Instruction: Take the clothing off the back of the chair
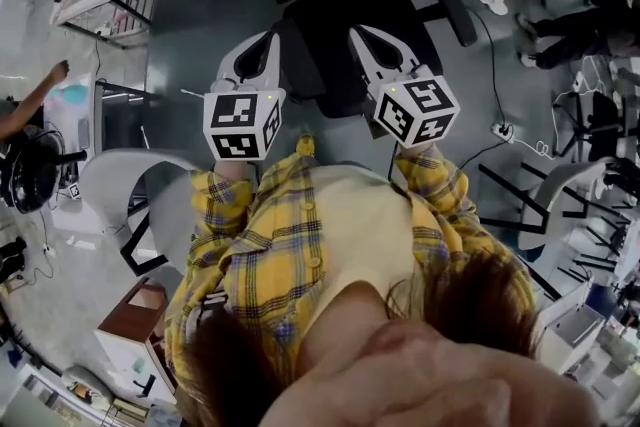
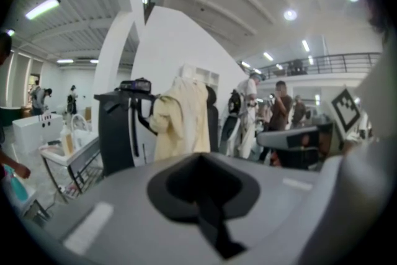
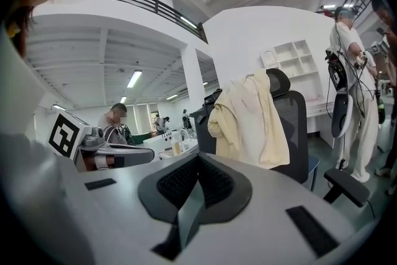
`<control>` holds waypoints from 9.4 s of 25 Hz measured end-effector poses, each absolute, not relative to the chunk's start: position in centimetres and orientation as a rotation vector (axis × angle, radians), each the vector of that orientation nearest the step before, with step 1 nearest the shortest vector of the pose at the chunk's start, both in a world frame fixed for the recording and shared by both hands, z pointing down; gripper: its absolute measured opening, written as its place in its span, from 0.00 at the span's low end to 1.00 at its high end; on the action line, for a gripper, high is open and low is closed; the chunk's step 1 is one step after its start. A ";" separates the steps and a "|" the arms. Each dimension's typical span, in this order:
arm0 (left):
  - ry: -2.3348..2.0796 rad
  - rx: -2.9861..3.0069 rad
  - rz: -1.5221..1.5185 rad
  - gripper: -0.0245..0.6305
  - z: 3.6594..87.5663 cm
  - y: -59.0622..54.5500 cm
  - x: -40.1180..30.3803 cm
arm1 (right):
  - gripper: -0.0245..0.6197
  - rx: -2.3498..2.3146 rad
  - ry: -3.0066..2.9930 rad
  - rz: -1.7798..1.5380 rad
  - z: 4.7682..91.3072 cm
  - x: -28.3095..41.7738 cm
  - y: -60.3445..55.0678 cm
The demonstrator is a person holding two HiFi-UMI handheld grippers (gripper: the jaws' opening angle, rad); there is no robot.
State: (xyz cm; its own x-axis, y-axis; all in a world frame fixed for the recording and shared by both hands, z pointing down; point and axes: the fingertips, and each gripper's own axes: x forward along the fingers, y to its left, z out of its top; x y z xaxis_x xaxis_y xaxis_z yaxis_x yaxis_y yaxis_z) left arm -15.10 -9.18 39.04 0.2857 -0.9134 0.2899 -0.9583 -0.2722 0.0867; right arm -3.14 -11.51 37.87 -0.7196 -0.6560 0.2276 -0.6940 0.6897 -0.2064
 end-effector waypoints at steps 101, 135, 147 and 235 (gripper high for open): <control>-2.028 2.124 0.156 0.43 33.8 -44.0 -17.8 | 0.45 0.942 -3.011 0.088 25.7 -7.9 -51.9; -2.201 2.120 0.139 0.09 31.0 -38.0 -20.3 | 0.10 1.061 -2.992 0.049 25.5 -9.2 -47.0; -2.327 2.230 -0.025 0.08 23.2 -32.3 -20.0 | 0.09 1.116 -3.115 -0.155 18.7 -6.6 -40.0; -2.126 2.300 -0.125 0.09 23.7 -18.9 -17.2 | 0.09 1.193 -3.149 0.019 21.7 -1.3 -25.3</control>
